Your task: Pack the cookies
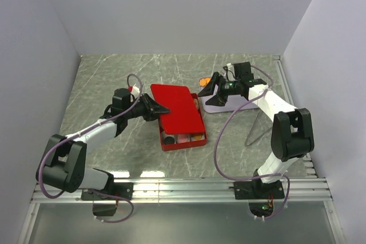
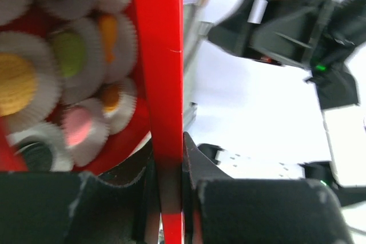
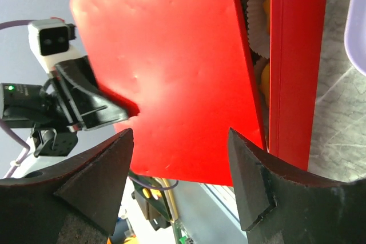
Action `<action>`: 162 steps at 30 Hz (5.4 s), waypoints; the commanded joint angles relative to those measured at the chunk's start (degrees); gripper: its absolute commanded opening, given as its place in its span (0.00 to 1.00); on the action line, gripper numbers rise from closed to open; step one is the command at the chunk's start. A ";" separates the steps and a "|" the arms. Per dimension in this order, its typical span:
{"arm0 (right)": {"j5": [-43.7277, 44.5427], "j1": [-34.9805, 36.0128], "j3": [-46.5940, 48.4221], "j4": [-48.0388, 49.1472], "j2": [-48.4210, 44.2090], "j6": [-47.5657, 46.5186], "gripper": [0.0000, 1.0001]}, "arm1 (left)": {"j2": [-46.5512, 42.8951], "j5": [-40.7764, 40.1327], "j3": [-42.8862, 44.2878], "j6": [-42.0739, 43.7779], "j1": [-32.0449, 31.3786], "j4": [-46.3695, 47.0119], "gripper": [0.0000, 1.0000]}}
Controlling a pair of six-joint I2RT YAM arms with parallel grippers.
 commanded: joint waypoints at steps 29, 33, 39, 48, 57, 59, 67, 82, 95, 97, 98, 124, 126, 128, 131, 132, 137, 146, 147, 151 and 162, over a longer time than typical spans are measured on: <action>-0.61 -0.56 -3.78 2.14 0.16 -1.38 0.74 | 3.41 4.84 4.16 3.96 -4.04 3.73 0.01; 1.58 -0.56 -5.71 1.27 0.95 -2.70 0.74 | 2.27 2.91 3.54 5.55 -4.04 -0.05 0.01; 3.87 -0.65 -8.61 2.31 3.06 -3.23 0.73 | 1.48 -0.61 2.75 7.74 -4.04 -5.32 0.00; 2.29 -0.48 -10.11 5.13 5.17 -2.09 0.71 | 2.97 -5.62 3.19 10.56 -4.04 -13.49 0.03; 1.41 0.40 -10.99 6.27 4.82 -1.38 0.70 | 4.38 -8.87 4.68 12.23 -3.60 -19.82 0.46; 1.24 0.66 -10.64 6.01 4.73 -1.38 0.70 | 4.29 -10.28 5.12 13.02 -3.42 -21.93 0.55; 0.71 0.67 -10.11 6.01 4.47 -1.03 0.70 | 2.62 -14.58 8.72 16.01 -2.11 -29.14 0.72; 0.53 1.19 -8.97 5.66 5.09 -0.94 0.70 | 0.25 -20.38 17.16 19.96 -0.44 -39.86 0.72; 2.81 0.49 -7.03 0.48 4.47 -4.98 0.80 | -1.68 -21.53 16.20 21.20 1.94 -40.84 0.71; 3.69 -0.29 -6.95 -0.23 3.95 -5.86 0.82 | -1.86 -21.53 16.11 21.28 2.03 -40.83 0.70; 3.87 -0.65 -6.95 -0.84 3.60 -6.04 0.82 | -2.04 -21.53 16.02 21.46 2.20 -40.92 0.70; 29.26 -1.46 -11.62 -28.79 -11.35 -19.58 0.71 | 0.77 -34.71 17.52 29.98 8.71 -47.25 0.46; 30.76 2.41 -10.55 -30.29 -9.34 -19.22 0.59 | 2.70 -34.72 17.25 30.60 8.79 -46.46 0.37; 30.59 4.43 -10.55 -29.59 -7.41 -18.26 0.50 | 4.63 -34.19 16.73 30.87 8.71 -45.15 0.30; 29.54 5.85 -11.25 -28.27 -5.21 -17.82 0.36 | 7.35 -32.70 16.46 30.78 8.71 -43.48 0.18; 29.36 6.81 -11.25 -28.18 -4.68 -17.90 0.34 | 7.89 -32.08 16.55 30.78 8.71 -43.12 0.13; 28.84 8.57 -10.73 -27.30 -1.87 -17.90 0.33 | 9.91 -31.46 16.11 30.34 8.00 -41.80 0.03; 28.48 10.95 -8.88 -28.79 -1.50 -18.08 0.30 | 12.46 -31.29 15.14 27.88 5.28 -39.43 0.01; 28.39 11.04 -8.70 -28.88 -1.51 -18.17 0.29 | 12.55 -31.20 14.88 27.62 5.02 -38.99 0.01; 27.25 11.48 -7.30 -29.14 -0.63 -18.52 0.28 | 14.57 -31.02 14.79 26.39 2.74 -38.02 0.01; 25.49 12.88 -2.21 -30.29 3.06 -19.58 0.24 | 17.38 -31.20 16.37 22.87 -2.71 -37.06 0.01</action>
